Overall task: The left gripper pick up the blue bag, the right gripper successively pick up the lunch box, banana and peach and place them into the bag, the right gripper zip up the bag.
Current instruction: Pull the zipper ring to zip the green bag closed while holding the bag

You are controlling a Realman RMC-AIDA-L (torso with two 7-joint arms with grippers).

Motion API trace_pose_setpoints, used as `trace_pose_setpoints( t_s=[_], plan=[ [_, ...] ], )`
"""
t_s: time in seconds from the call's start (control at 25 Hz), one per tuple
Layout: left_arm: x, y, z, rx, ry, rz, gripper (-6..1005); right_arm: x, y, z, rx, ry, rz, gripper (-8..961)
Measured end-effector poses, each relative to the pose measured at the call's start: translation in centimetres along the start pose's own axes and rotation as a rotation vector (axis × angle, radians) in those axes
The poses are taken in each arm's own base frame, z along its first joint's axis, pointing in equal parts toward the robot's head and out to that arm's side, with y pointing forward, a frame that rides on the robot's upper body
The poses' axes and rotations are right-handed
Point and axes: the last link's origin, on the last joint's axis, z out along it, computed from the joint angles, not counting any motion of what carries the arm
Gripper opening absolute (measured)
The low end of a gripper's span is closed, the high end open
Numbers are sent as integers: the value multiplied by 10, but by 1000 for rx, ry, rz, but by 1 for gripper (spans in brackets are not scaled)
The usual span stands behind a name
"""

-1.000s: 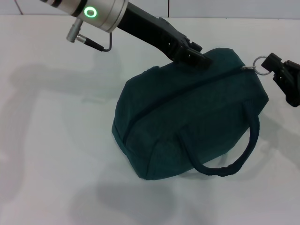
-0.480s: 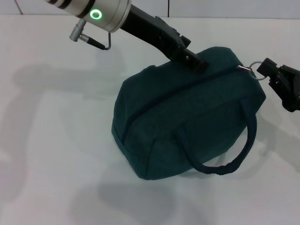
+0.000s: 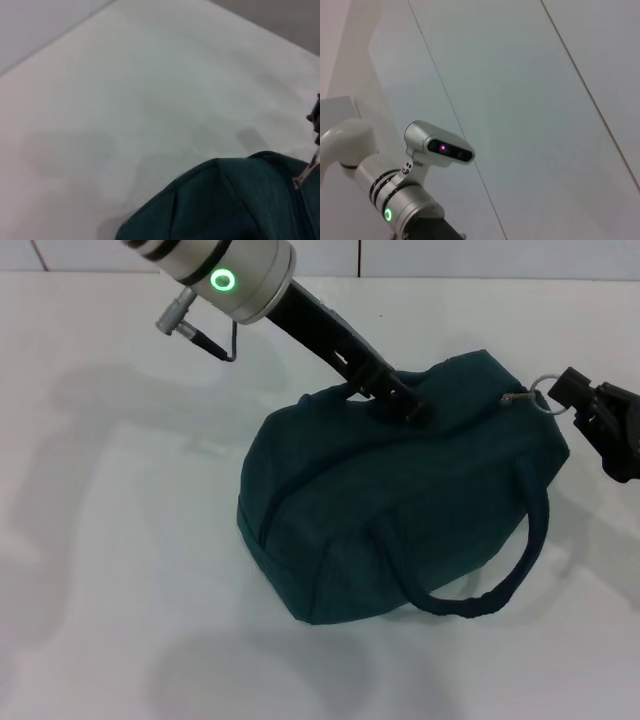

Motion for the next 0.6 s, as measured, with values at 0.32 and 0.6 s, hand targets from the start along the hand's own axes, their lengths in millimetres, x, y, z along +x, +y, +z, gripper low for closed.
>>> trace_pose_setpoints(
  t_s=[0.32,0.6],
  plan=[
    [4,4,-6,-17,-30,6,844,0,1,-2,-2,-3,0,18],
    [3,3,-7,-15,-32,15,625,0,1,-3,2,-5,0,17]
  ],
)
